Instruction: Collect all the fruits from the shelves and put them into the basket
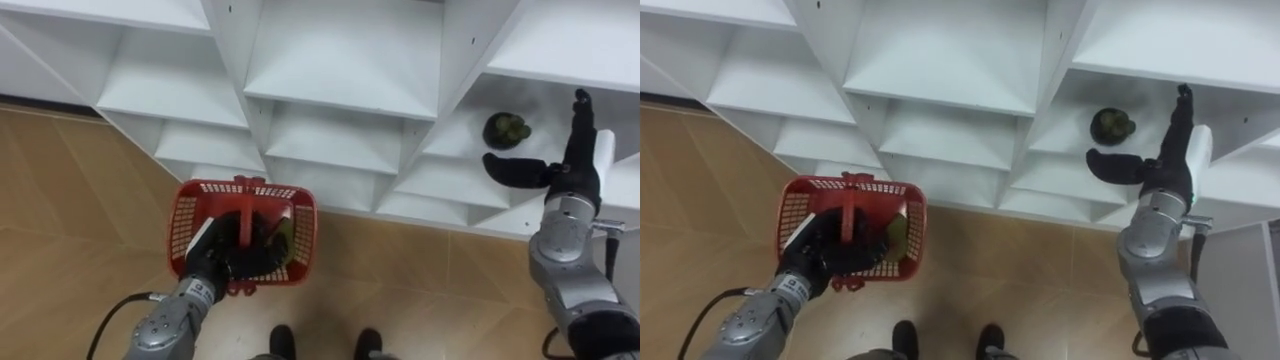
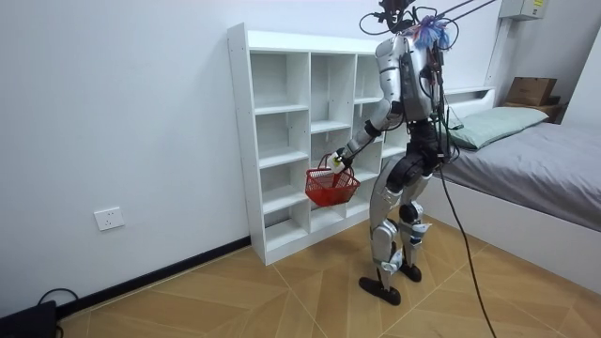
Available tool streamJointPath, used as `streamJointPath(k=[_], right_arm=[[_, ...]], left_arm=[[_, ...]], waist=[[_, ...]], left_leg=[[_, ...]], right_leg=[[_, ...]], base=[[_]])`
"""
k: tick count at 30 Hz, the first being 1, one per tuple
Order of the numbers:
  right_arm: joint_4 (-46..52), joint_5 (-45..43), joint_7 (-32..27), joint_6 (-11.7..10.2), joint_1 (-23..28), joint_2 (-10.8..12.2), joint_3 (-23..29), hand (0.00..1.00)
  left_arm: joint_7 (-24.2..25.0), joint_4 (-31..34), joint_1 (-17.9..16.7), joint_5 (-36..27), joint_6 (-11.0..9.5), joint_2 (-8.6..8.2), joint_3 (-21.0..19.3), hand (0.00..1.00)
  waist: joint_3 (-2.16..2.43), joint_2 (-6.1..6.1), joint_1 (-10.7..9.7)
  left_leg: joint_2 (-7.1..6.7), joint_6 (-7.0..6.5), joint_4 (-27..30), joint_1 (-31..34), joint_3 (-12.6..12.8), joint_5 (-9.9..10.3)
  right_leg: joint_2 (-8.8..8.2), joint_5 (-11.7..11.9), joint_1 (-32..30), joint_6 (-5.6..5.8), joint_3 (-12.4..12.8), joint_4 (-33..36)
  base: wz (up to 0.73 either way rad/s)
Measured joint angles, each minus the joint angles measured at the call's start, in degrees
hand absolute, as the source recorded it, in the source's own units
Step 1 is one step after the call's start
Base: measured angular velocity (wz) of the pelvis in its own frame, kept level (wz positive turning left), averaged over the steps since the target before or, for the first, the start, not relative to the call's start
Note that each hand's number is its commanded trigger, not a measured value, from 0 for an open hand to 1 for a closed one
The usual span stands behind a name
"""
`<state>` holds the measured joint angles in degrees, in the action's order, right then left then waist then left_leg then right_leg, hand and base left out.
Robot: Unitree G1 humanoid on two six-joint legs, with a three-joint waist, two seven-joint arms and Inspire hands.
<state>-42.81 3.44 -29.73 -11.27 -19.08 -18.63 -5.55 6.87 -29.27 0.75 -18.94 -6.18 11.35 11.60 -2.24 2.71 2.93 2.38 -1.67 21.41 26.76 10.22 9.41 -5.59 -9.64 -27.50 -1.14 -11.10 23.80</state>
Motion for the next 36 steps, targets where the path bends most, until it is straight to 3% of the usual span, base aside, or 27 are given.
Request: streamJointPath(k=[18, 36], right_arm=[[-2.40, -1.74, 2.48, 0.62, -0.09, 0.00, -0.02, 0.00], [-2.88, -4.22, 2.95, 0.86, -4.51, -0.13, 0.10, 0.00]], left_arm=[[-0.26, -3.44, 1.64, 1.09, 0.04, -1.21, 0.16, 1.00], [-1.55, -3.47, 1.95, 0.64, 0.04, -1.22, 0.05, 1.00]], waist=[[-0.20, -0.22, 1.67], [-0.26, -0.13, 1.60]], left_leg=[[-0.10, -0.20, 0.10, 1.43, 0.54, -0.13], [-0.13, -0.27, 0.14, 2.33, 0.53, -0.21]], right_leg=[[-0.38, -0.37, -1.83, 0.00, 0.04, 0.89], [-0.51, -0.48, -2.48, 0.03, -0.30, 0.93]], base=[[0.00], [0.00]])
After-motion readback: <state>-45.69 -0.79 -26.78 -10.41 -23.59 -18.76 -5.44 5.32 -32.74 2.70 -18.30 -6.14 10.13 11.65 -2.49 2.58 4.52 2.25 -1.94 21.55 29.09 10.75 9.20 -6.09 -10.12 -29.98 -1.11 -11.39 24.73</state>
